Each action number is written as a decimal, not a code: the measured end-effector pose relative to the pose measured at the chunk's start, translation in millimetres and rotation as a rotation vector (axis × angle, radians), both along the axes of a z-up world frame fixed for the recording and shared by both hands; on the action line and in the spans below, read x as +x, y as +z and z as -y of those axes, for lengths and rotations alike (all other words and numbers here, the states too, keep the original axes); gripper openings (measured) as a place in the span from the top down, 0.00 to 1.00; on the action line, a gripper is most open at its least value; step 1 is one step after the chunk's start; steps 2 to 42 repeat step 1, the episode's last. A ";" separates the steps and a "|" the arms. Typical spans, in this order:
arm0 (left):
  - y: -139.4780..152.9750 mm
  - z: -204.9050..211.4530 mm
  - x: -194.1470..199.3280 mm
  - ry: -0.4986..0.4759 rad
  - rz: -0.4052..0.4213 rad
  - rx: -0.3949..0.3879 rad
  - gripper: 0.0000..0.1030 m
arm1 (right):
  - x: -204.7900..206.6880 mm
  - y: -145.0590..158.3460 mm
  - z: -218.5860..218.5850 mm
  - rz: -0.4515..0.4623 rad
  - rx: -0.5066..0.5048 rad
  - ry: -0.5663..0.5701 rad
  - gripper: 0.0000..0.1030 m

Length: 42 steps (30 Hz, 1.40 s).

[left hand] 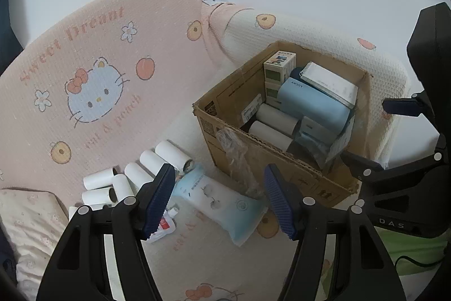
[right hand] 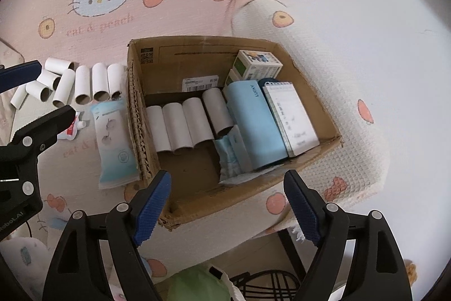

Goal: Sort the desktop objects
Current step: 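Withdraw the open right gripper up away from the box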

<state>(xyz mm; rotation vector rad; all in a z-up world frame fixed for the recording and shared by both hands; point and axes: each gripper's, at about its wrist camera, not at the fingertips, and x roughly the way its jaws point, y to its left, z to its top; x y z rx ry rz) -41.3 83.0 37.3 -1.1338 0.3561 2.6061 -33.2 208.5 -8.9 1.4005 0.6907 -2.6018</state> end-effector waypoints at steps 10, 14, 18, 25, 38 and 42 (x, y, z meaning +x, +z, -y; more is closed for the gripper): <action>-0.2 0.7 -0.2 0.000 0.002 0.001 0.33 | 0.4 0.2 0.1 -0.001 -0.001 0.001 0.22; -0.2 0.7 -0.2 0.000 0.002 0.001 0.33 | 0.4 0.2 0.1 -0.001 -0.001 0.001 0.22; -0.2 0.7 -0.2 0.000 0.002 0.001 0.33 | 0.4 0.2 0.1 -0.001 -0.001 0.001 0.22; -0.2 0.7 -0.2 0.000 0.002 0.001 0.33 | 0.4 0.2 0.1 -0.001 -0.001 0.001 0.22; -0.2 0.7 -0.2 0.000 0.002 0.001 0.33 | 0.4 0.2 0.1 -0.001 -0.001 0.001 0.22; -0.2 0.7 -0.2 0.000 0.002 0.001 0.33 | 0.4 0.2 0.1 -0.001 -0.001 0.001 0.22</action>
